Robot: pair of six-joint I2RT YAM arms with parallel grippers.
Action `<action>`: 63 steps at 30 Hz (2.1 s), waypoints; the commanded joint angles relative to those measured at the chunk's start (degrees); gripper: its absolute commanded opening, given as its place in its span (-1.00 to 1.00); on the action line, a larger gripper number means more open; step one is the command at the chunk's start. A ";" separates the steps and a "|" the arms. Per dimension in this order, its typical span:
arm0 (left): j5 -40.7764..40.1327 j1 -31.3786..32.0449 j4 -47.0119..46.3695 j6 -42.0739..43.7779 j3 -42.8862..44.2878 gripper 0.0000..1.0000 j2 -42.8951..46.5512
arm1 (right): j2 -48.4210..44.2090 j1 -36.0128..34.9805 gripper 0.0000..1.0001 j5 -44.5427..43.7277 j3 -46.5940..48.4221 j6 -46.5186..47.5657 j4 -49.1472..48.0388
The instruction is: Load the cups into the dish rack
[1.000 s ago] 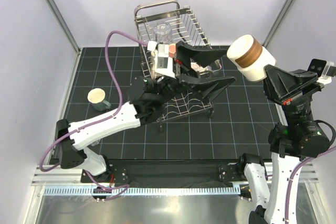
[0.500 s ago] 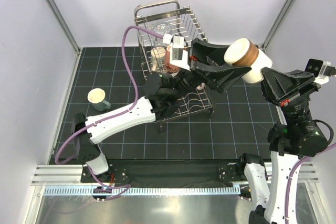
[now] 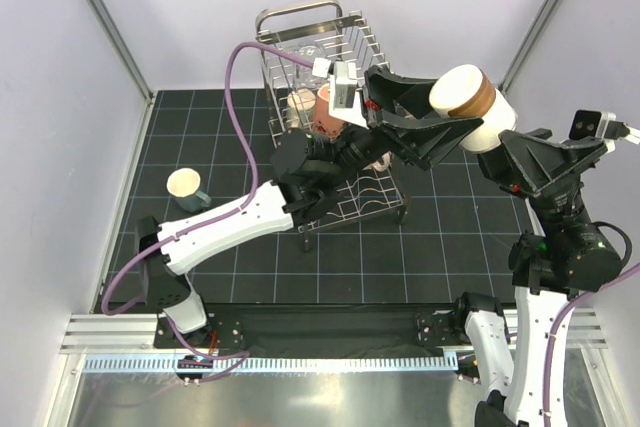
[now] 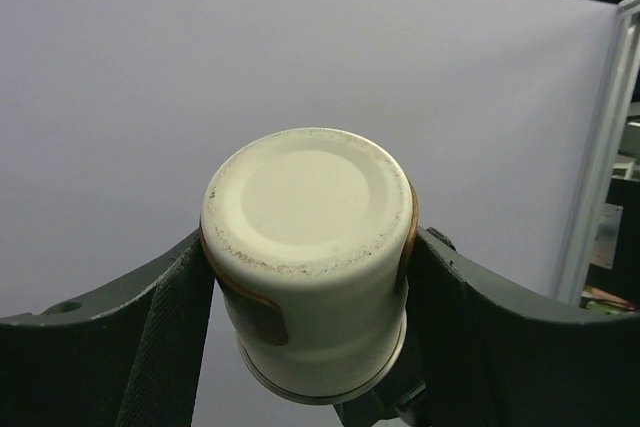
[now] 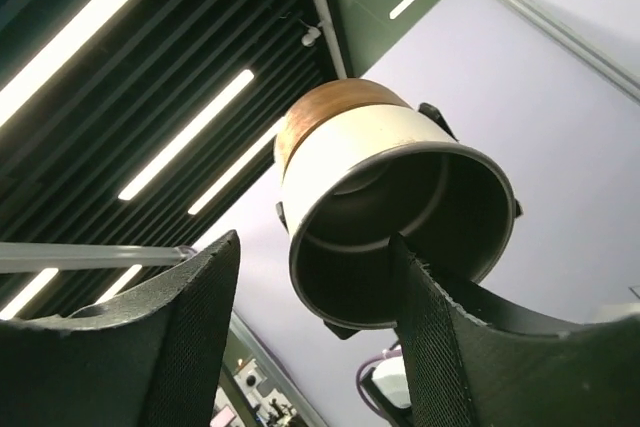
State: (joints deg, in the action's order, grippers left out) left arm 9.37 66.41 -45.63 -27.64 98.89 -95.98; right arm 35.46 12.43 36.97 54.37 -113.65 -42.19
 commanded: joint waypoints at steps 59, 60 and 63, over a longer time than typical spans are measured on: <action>5.75 -46.81 40.44 19.46 21.96 -1.00 -14.40 | 2.06 -1.26 0.30 7.85 4.26 56.43 59.77; 6.19 -46.81 40.53 19.20 21.44 -1.00 -14.23 | 1.98 -1.26 0.30 7.85 4.25 56.43 59.86; 6.28 -46.38 39.48 19.11 17.57 -0.99 -12.74 | 1.72 -1.53 0.30 7.68 3.90 56.43 59.86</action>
State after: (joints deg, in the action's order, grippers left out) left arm 14.13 19.53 -3.27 -7.70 118.76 -110.63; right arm 37.15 11.38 43.70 58.61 -58.13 19.07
